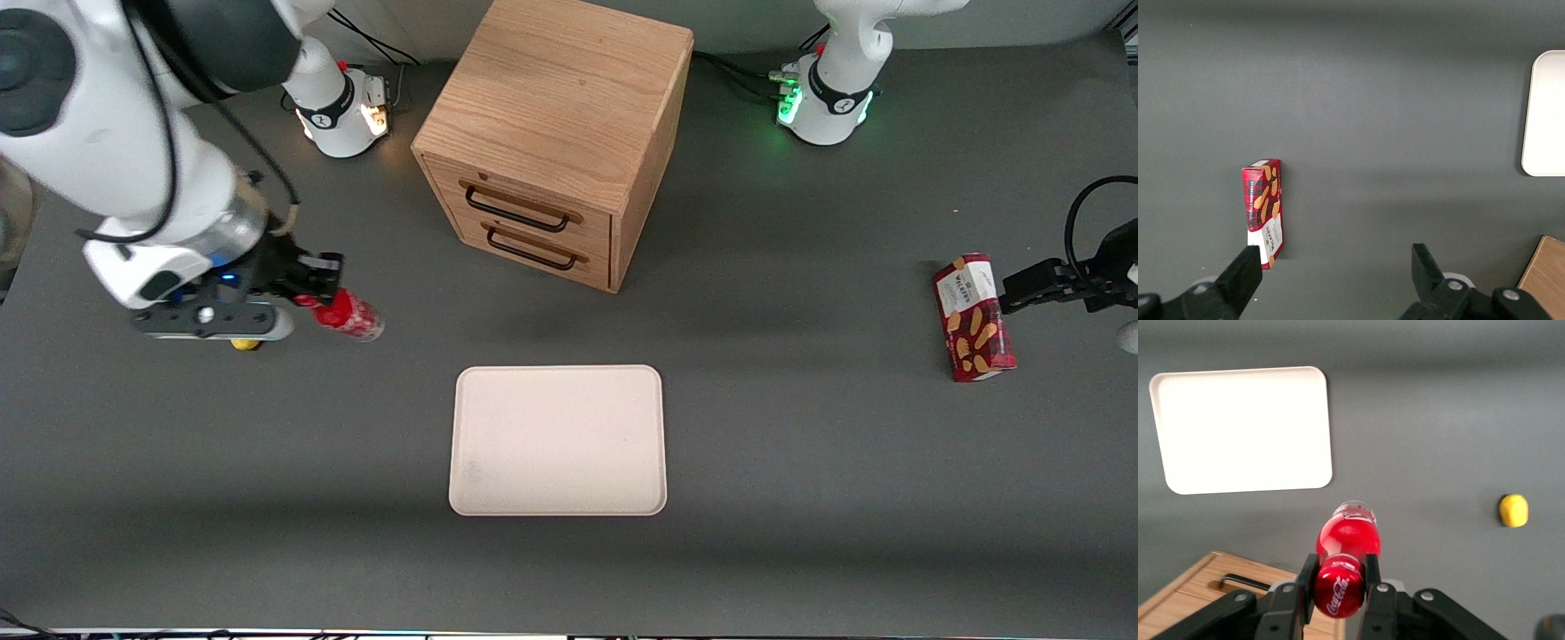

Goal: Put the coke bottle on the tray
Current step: 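Lift the red bottle and carry it over the white tray, then lower the red bottle onto the tray and open the right gripper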

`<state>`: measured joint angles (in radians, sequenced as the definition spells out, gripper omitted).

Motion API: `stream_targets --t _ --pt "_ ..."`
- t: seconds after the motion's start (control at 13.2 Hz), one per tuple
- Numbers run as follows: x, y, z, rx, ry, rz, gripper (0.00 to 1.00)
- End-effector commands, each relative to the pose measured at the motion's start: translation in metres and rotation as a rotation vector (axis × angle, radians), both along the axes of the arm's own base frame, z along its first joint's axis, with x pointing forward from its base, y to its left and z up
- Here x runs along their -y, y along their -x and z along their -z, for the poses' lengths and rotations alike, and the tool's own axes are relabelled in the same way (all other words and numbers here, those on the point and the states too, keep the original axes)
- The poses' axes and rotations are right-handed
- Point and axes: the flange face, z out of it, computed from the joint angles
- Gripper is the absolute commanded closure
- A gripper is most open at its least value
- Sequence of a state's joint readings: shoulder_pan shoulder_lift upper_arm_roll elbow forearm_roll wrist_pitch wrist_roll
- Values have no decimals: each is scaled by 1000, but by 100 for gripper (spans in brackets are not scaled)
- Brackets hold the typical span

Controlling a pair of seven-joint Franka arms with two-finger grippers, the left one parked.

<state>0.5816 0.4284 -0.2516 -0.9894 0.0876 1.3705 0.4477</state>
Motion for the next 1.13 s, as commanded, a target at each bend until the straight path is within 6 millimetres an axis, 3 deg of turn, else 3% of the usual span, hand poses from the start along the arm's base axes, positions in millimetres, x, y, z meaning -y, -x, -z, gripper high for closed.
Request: stream_targets --t 0.0,0.23,0.75,1.06 --pt "-14 -1 -14 56 -42 40 84" --pt "-32 -29 29 84 -60 28 84" --pt "-58 -88 155 131 -62 37 84" --pt "-51 -107 213 105 -126 61 84"
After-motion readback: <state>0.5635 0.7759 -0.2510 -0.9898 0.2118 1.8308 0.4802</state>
